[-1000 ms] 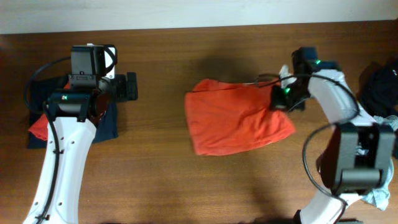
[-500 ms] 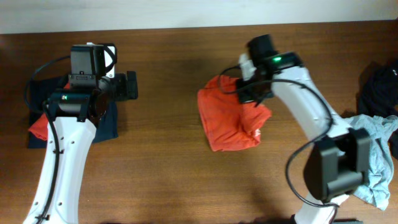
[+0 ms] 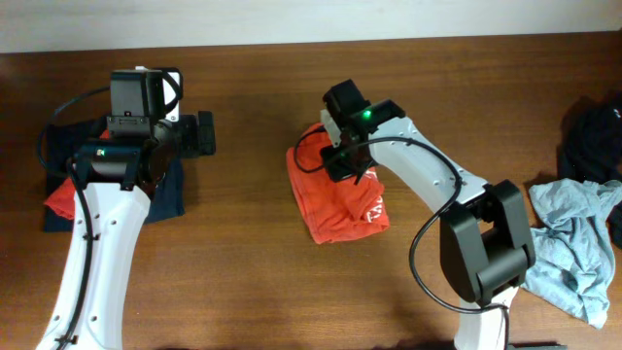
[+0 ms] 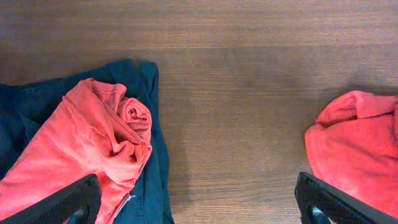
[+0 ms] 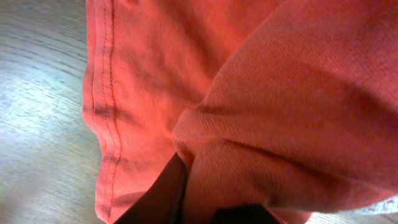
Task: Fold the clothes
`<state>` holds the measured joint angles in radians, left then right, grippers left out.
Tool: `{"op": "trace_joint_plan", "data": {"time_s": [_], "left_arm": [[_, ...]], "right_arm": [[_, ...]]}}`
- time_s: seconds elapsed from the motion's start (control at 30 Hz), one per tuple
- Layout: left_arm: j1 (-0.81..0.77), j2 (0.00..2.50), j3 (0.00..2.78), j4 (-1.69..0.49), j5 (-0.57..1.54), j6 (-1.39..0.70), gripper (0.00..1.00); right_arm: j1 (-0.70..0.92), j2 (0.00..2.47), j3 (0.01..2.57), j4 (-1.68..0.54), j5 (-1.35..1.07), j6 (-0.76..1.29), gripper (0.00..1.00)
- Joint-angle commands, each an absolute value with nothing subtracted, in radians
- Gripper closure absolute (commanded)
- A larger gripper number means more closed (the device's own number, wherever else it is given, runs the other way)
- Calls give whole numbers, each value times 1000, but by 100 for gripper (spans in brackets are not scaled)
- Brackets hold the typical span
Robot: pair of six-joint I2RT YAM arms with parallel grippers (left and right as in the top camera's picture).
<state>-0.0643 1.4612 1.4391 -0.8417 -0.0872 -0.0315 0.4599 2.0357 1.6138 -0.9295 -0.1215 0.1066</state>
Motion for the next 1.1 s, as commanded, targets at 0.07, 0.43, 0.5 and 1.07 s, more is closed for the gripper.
{"op": "trace_joint_plan", "data": {"time_s": [0.07,0.43,0.5,1.07], "left_arm": [[-61,1447,1460,-839,-95,-30,1],[-60,1447,1460,-830,-95,-30,1],[-60,1447,1460,-825,-95,-30,1],[-60,1447,1460,-824,-95,-30,1]], "right_arm": [[494,2054,1626,-919,-102,110,86],[506,2029,1679,-987,35,82,87],[506,2017,1724,-1043,91,55,88],[669,2107,1750,-1040,95,60,83]]}}
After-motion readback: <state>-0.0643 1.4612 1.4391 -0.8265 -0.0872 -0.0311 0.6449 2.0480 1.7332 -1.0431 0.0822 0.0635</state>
